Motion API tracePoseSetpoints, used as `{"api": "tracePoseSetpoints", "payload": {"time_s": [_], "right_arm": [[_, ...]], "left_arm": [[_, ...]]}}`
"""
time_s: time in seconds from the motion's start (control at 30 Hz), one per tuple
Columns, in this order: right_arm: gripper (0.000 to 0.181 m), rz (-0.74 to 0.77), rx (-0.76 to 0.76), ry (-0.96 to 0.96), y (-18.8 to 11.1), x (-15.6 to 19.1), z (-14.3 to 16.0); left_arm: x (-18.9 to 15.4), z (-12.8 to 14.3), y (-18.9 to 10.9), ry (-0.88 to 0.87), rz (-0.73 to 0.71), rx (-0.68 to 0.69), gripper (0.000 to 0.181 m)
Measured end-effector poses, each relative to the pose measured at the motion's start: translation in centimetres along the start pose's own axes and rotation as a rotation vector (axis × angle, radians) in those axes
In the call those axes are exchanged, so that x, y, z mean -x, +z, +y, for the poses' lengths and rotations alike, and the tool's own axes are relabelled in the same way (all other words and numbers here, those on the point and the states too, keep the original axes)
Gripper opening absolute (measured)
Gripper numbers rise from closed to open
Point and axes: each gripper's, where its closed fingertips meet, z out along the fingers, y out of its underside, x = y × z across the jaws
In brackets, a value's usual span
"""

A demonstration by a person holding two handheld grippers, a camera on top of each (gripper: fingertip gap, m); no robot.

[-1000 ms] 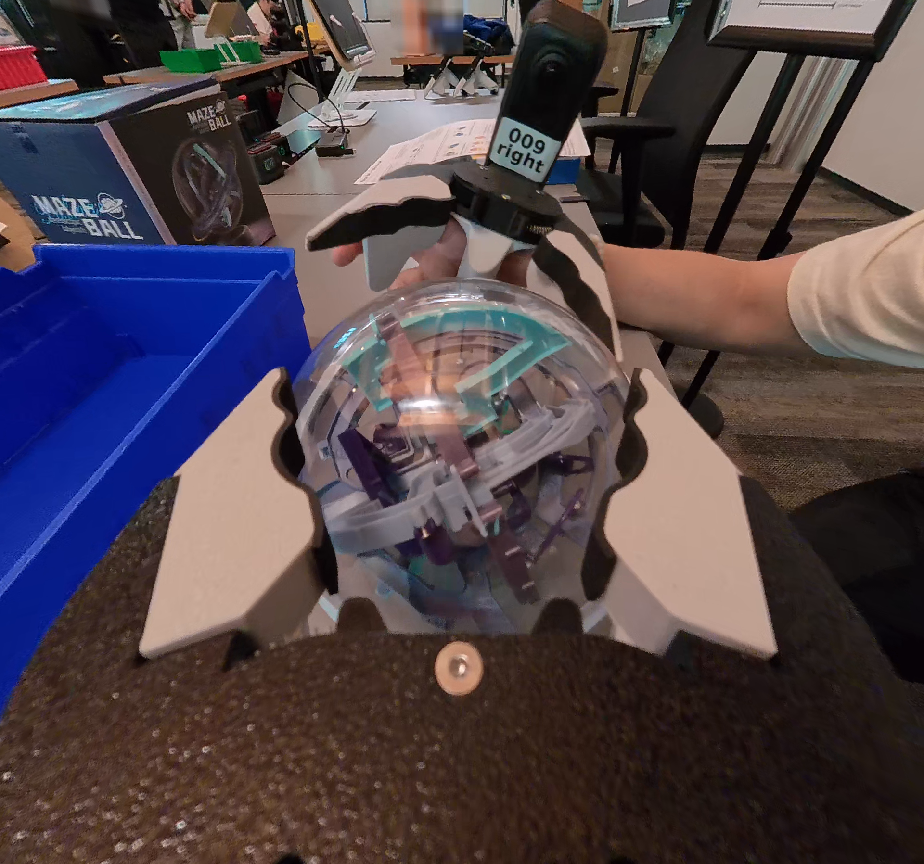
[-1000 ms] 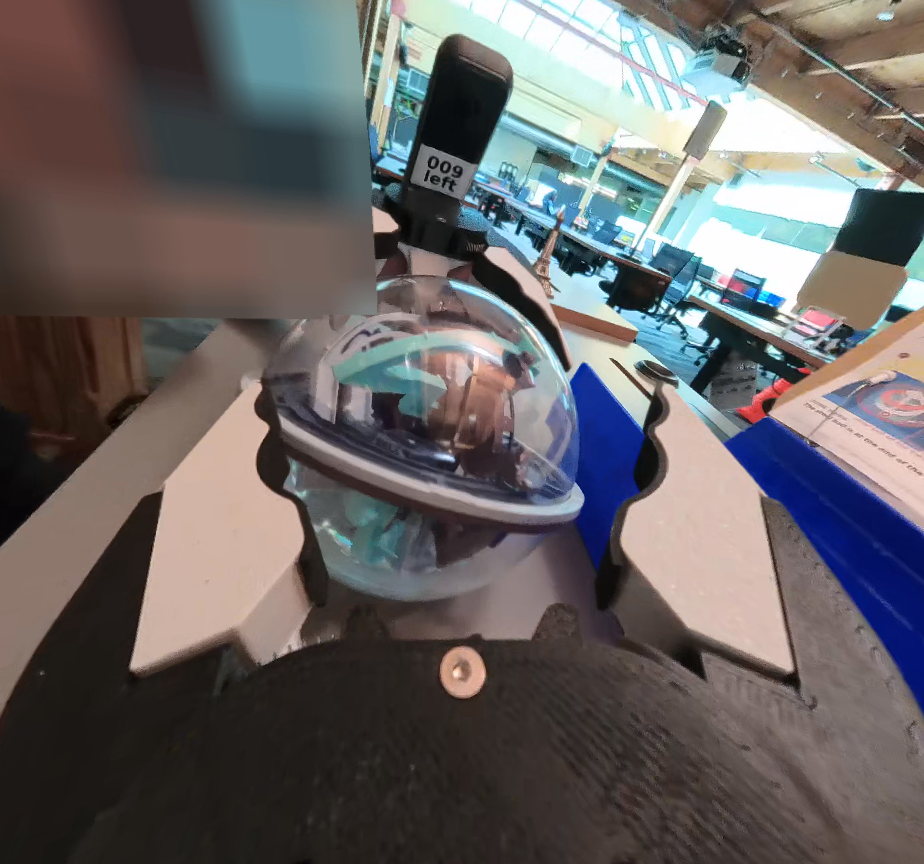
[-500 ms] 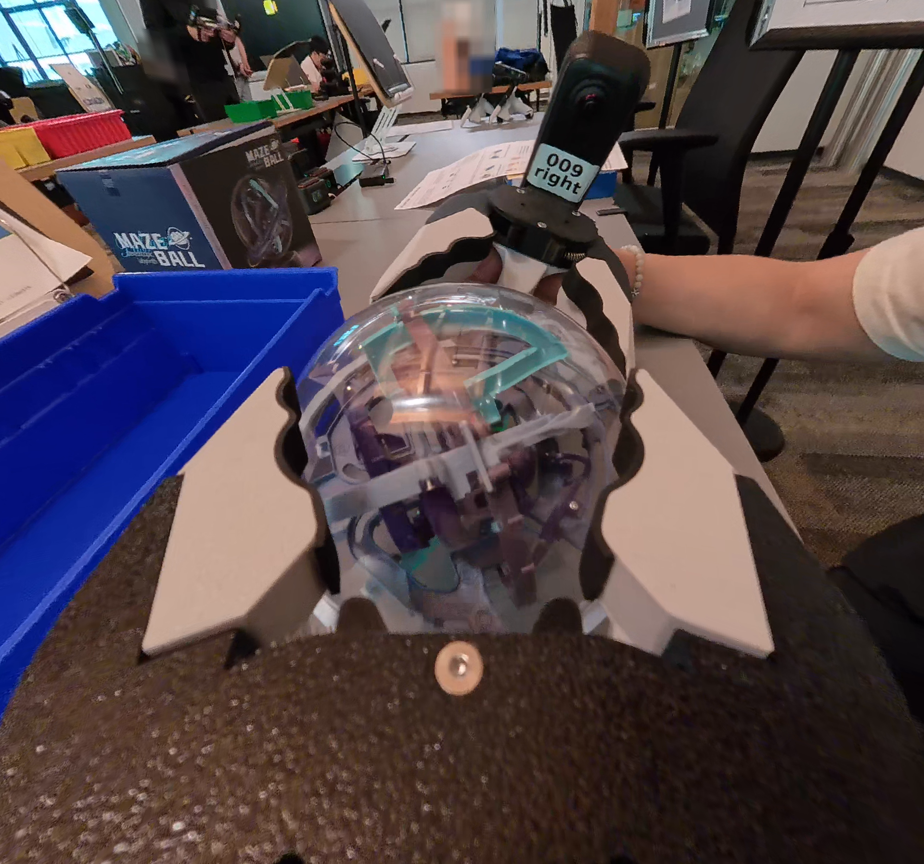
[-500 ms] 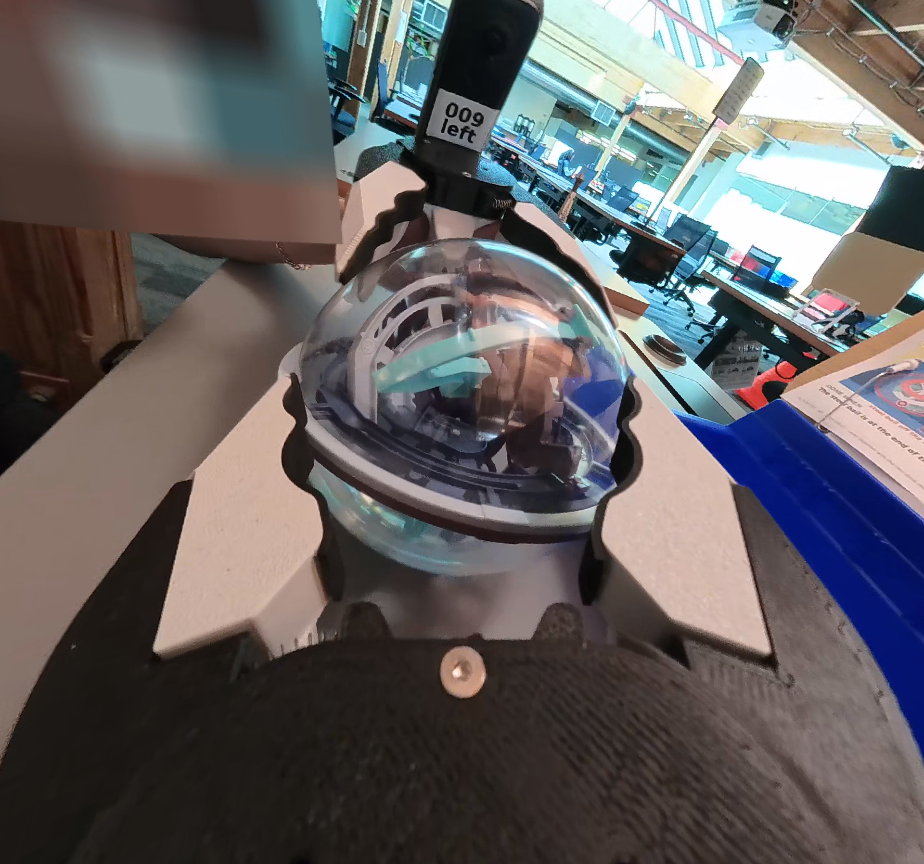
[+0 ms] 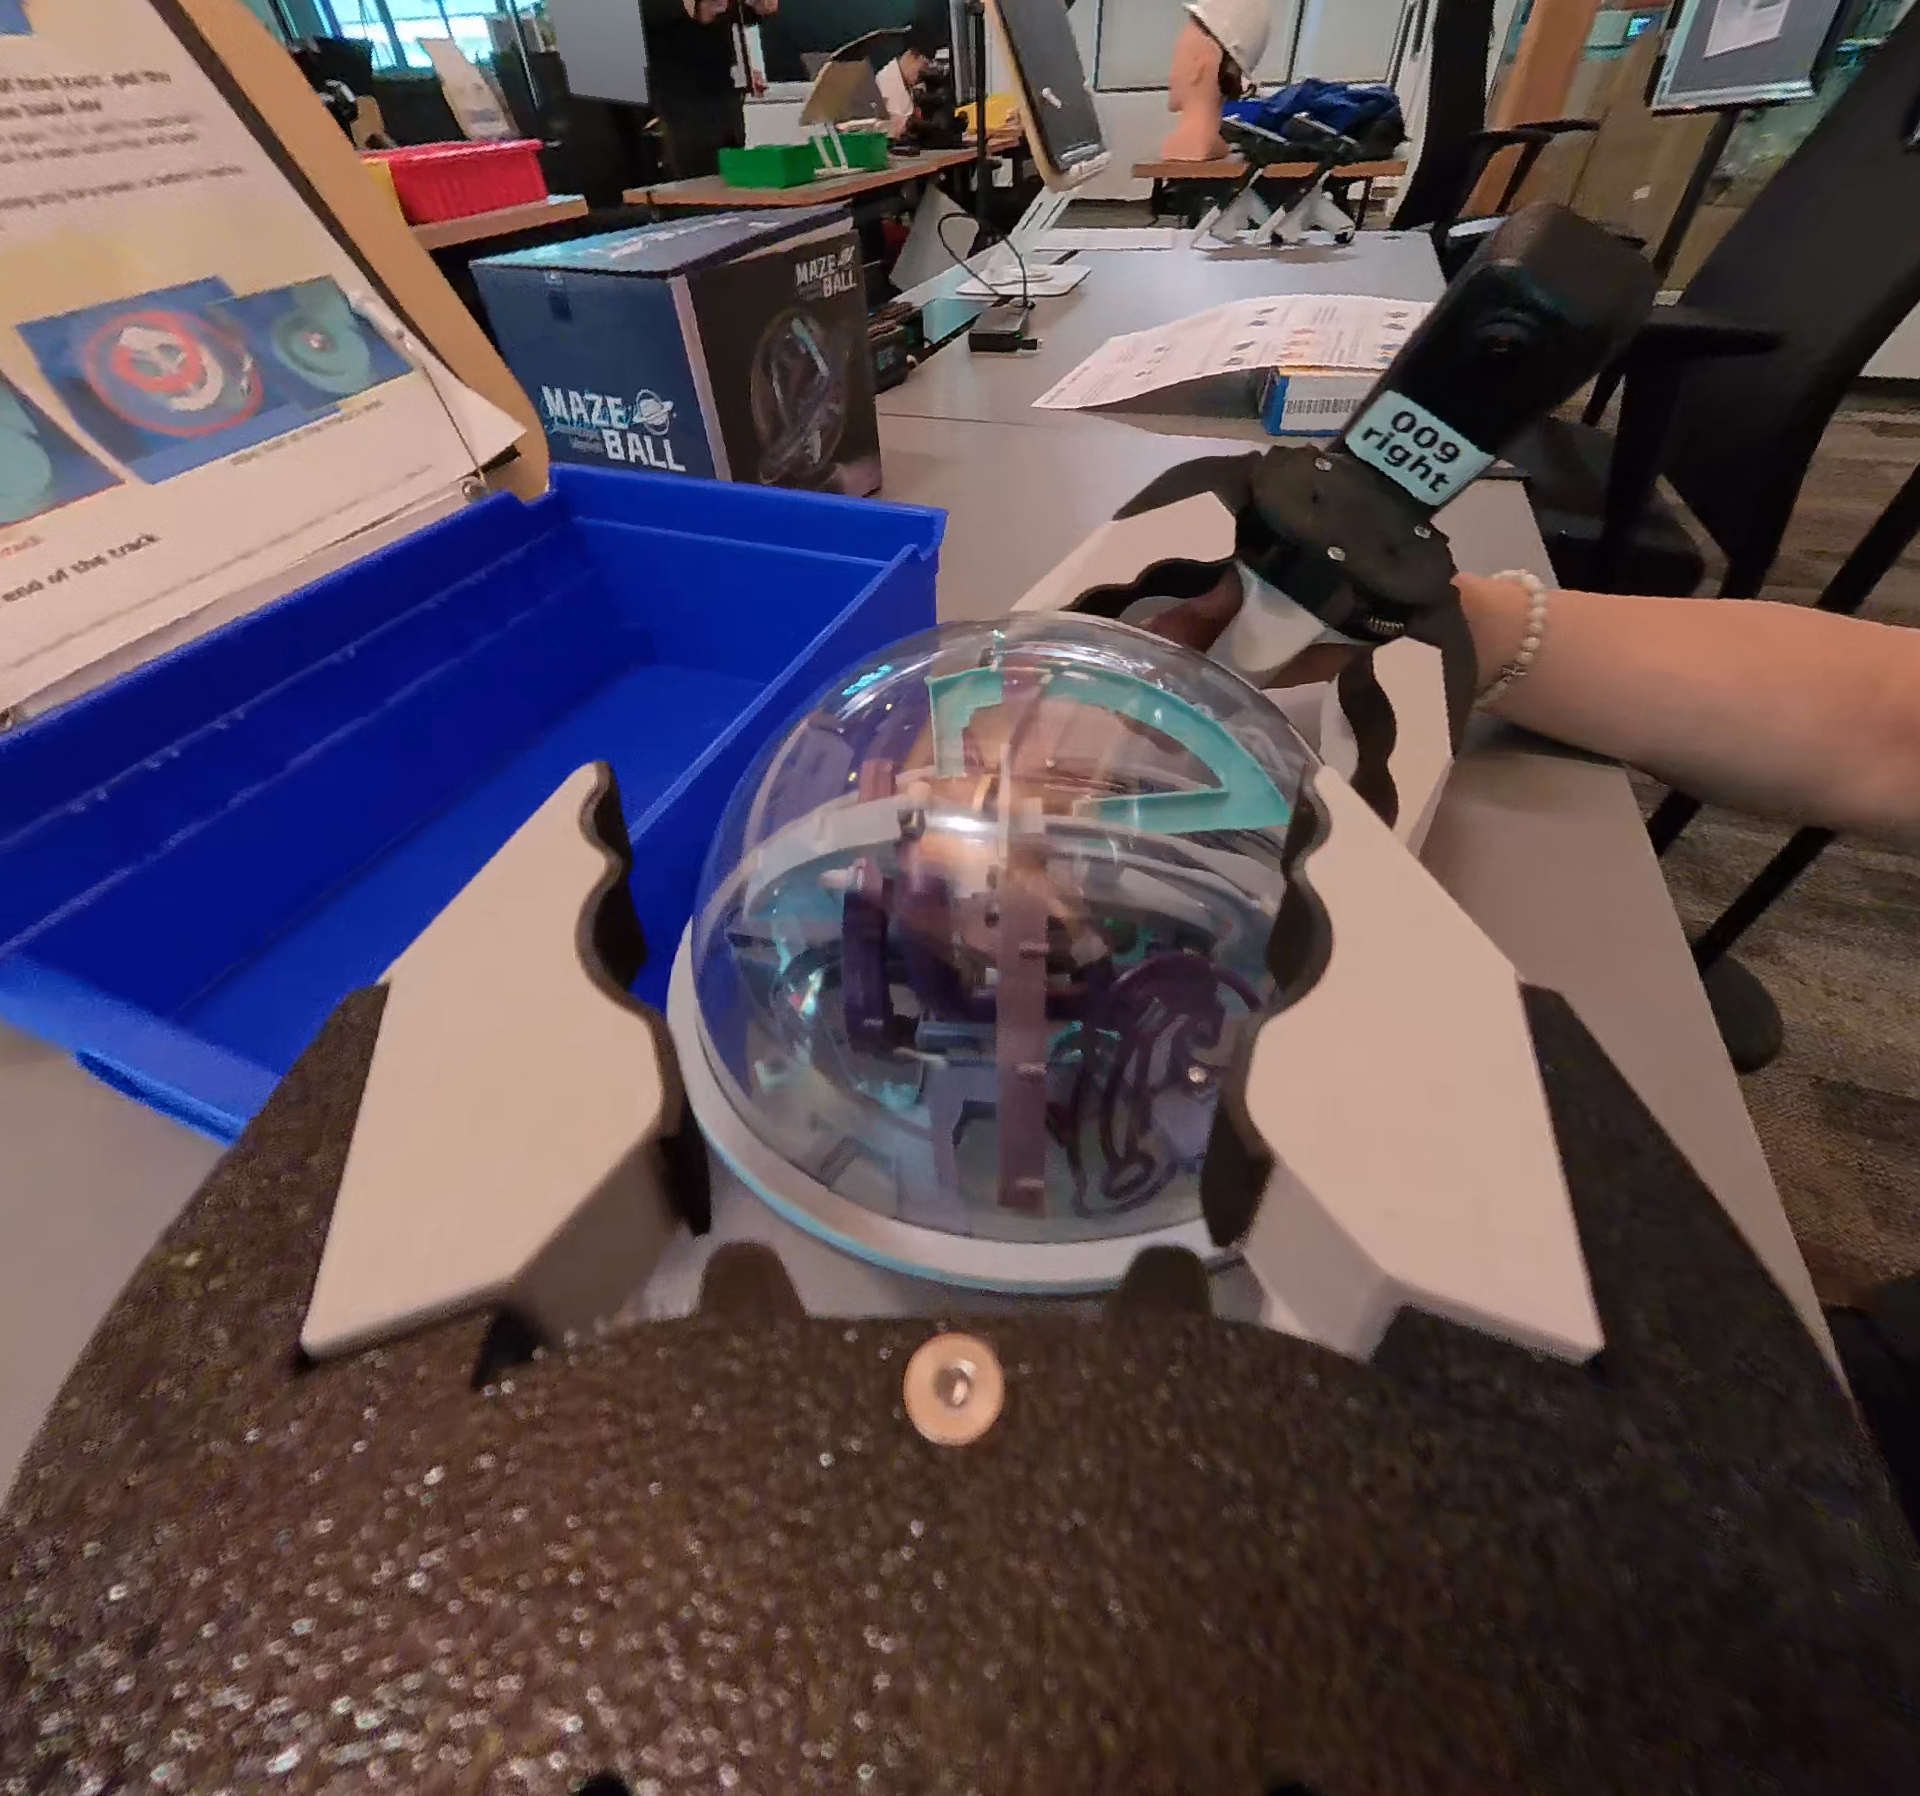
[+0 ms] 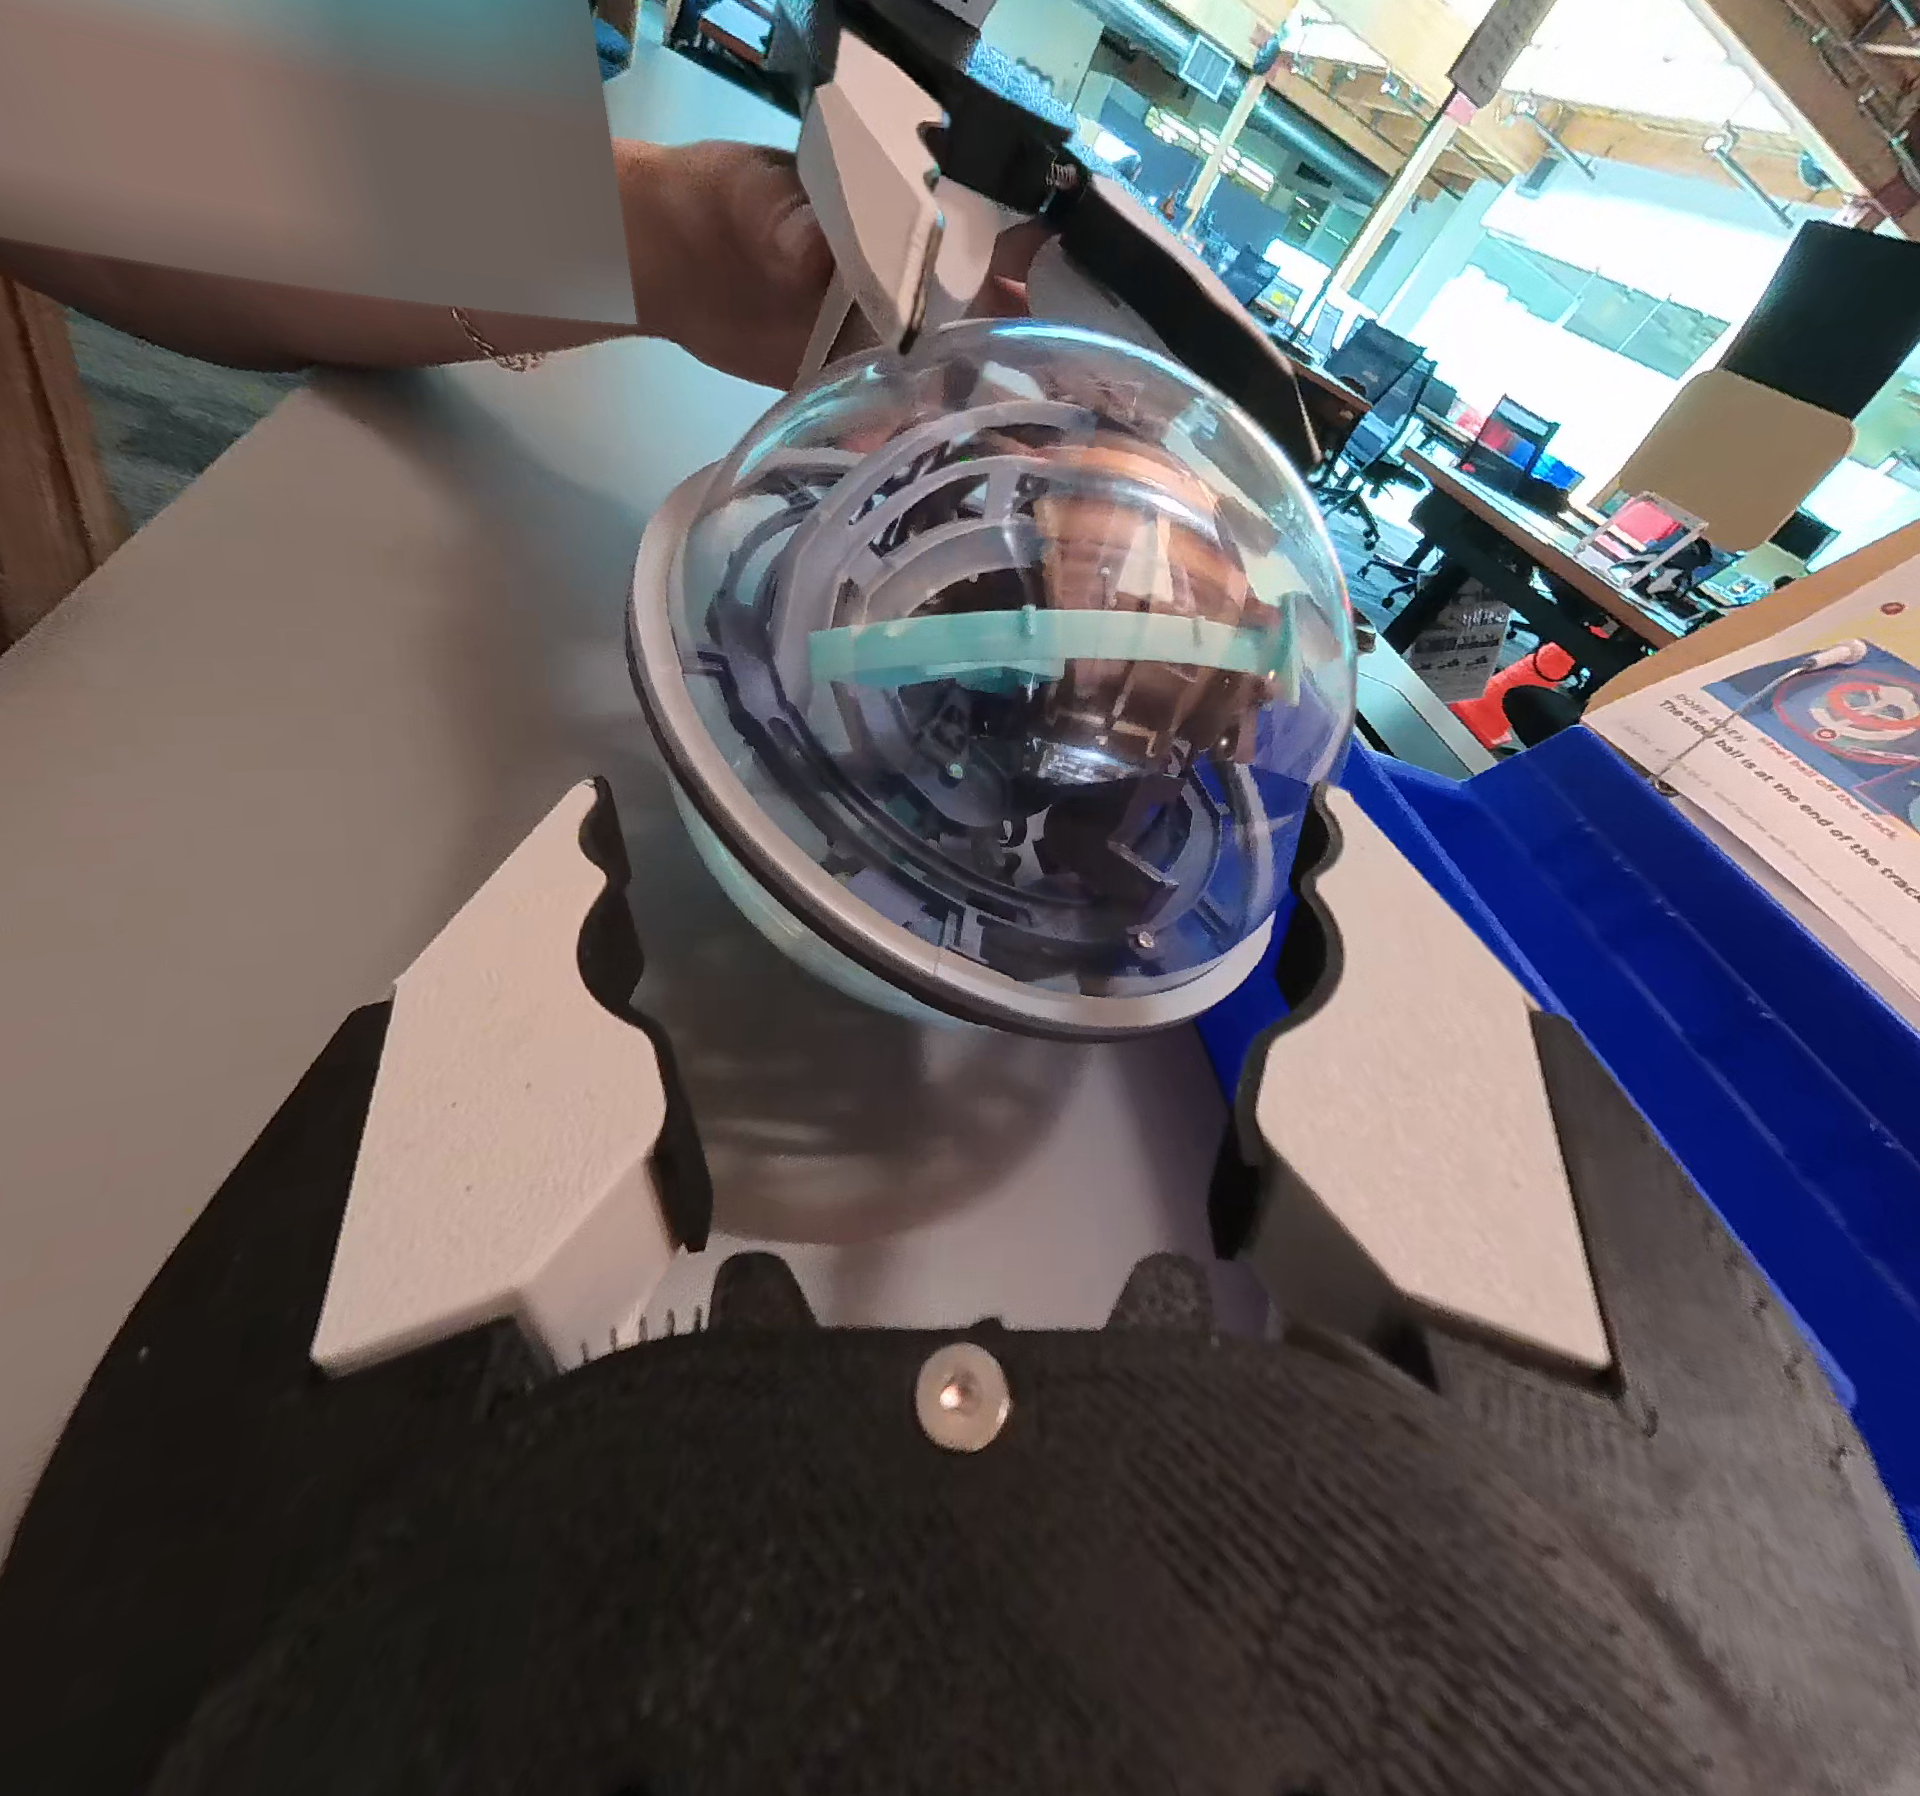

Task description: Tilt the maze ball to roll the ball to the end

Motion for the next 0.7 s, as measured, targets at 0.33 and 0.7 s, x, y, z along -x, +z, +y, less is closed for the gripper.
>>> {"api": "tracePoseSetpoints", "payload": {"time_s": [0.33,0.7], "right_arm": [[0.118,0.001,-0.010,0.008,-0.2,-0.2,-0.2],[0.140,-0.122,-0.051,0.124,2.2,-1.2,-1.7]], "left_arm": [[-0.9,2.5,1.3,-0.206,0.101,0.118,0.138],[-1.7,2.4,2.0,-0.149,0.127,0.119,0.138]]}}
